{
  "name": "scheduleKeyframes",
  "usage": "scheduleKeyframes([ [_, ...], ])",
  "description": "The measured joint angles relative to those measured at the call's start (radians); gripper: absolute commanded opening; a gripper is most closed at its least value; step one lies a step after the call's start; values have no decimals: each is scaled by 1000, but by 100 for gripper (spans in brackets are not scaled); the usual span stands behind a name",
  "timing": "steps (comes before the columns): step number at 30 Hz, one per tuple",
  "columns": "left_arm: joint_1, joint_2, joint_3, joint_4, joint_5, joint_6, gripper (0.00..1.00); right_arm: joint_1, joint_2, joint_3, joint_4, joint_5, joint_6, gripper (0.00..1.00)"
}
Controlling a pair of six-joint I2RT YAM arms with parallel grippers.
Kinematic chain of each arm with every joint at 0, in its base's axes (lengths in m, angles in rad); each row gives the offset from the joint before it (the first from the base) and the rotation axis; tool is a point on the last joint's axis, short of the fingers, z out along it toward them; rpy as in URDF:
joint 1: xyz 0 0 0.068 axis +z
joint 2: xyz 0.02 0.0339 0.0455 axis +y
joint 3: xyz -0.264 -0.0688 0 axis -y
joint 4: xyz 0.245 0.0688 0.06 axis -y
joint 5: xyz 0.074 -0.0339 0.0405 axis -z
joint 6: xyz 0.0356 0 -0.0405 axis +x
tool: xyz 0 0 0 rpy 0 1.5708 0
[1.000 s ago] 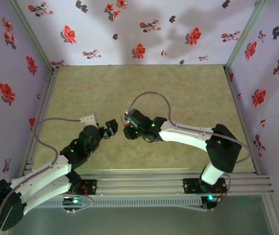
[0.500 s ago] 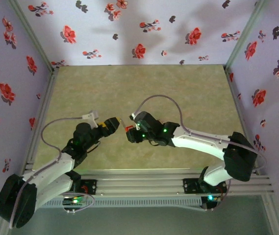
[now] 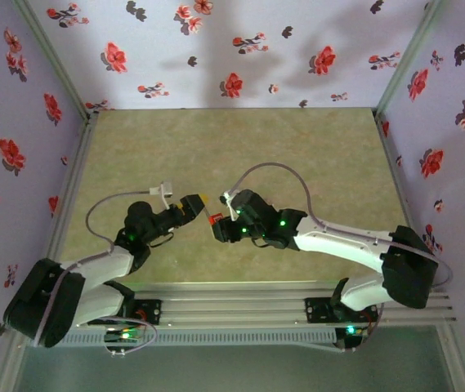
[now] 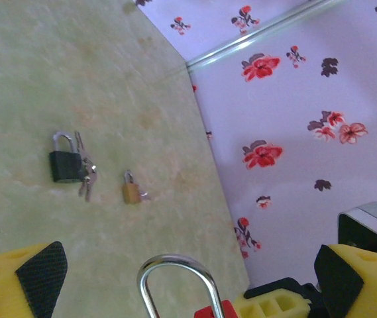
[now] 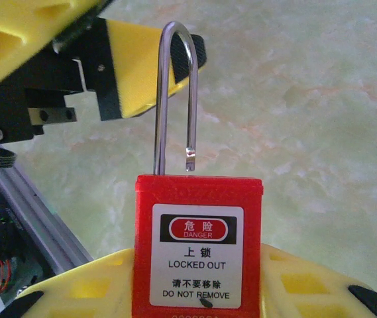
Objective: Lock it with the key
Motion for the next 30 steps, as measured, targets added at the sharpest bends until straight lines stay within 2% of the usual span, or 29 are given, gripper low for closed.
scheduleKeyframes([
  [9,0,36,0,88,65,-37,100,0,-3,-11,51,-23,3,0],
  [18,0,137,0,204,121,-90,100,0,-3,-19,88,-27,18,0],
  [30,0,140,1,255,152,-97,100,0,20,-35,101,-29,22,0],
])
